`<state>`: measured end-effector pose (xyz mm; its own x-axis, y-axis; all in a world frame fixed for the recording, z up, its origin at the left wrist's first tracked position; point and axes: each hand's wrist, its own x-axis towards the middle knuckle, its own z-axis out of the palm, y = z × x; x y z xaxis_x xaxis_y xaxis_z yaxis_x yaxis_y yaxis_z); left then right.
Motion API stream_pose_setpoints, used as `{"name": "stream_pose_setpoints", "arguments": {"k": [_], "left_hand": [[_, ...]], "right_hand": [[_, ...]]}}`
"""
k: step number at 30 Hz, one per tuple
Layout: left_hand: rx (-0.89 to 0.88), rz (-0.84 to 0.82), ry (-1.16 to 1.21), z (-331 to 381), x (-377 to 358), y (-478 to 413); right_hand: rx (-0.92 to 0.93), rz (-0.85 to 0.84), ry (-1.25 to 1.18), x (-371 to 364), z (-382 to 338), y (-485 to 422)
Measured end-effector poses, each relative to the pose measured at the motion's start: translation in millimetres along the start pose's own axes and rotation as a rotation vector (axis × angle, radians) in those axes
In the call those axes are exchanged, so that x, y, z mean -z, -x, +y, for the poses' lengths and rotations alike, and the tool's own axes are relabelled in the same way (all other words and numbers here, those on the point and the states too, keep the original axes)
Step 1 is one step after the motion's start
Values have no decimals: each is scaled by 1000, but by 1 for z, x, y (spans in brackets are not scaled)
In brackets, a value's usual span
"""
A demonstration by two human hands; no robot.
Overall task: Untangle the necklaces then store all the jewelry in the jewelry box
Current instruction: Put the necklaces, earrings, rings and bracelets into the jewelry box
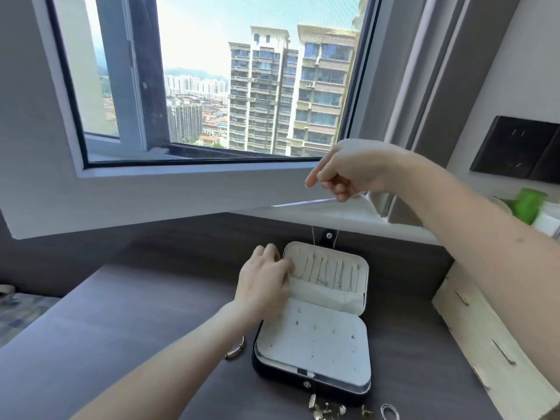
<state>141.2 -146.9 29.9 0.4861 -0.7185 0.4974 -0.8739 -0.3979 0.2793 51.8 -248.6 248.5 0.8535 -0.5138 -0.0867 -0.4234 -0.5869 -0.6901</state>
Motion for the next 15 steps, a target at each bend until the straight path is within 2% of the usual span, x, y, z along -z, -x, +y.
{"name": "stream_pose_setpoints", "arguments": {"k": [8, 15], "left_hand": [[78, -3, 51, 3, -17, 7], [95, 3, 264, -1, -23, 7]], "right_hand": [[10, 63, -52, -6, 9, -24], [43, 69, -51, -12, 4, -37]]}}
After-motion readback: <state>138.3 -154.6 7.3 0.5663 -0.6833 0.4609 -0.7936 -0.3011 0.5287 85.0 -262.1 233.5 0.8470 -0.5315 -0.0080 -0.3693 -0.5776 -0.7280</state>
